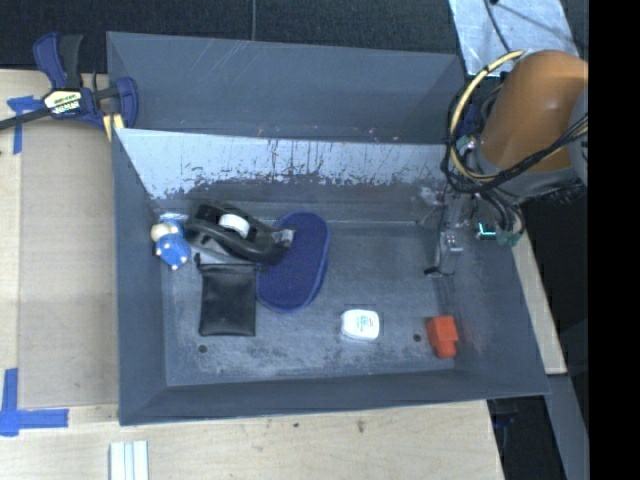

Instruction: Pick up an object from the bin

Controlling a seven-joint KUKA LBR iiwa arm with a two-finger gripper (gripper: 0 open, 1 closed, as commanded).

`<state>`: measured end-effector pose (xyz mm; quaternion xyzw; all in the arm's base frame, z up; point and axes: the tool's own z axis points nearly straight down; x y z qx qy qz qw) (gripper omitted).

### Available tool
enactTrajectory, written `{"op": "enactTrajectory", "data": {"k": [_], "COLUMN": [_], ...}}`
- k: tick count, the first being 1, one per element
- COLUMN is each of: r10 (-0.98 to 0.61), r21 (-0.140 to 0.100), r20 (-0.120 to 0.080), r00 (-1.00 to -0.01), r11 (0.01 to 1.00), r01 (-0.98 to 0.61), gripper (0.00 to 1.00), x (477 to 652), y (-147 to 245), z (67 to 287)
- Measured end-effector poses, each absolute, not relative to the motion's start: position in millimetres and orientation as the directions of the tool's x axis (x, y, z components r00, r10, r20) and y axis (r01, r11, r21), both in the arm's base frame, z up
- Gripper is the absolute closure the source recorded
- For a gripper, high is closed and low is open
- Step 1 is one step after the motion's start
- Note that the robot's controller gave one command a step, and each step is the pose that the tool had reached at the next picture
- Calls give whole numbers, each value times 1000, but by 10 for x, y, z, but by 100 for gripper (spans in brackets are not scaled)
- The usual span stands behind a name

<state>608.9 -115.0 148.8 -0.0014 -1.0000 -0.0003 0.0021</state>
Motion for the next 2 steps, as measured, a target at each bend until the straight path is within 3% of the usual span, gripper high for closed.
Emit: {"op": "enactTrajectory", "data": {"k": [1, 2], "r10": [-34, 127], "r21": [4, 0], "r20": [7, 0], "r00": [-999, -992], "r11": [999, 992], "r01": [-34, 127], "gripper": [0, 0], "x": [5493, 4965], "y": [-451, -176], "z": [656, 1004]}}
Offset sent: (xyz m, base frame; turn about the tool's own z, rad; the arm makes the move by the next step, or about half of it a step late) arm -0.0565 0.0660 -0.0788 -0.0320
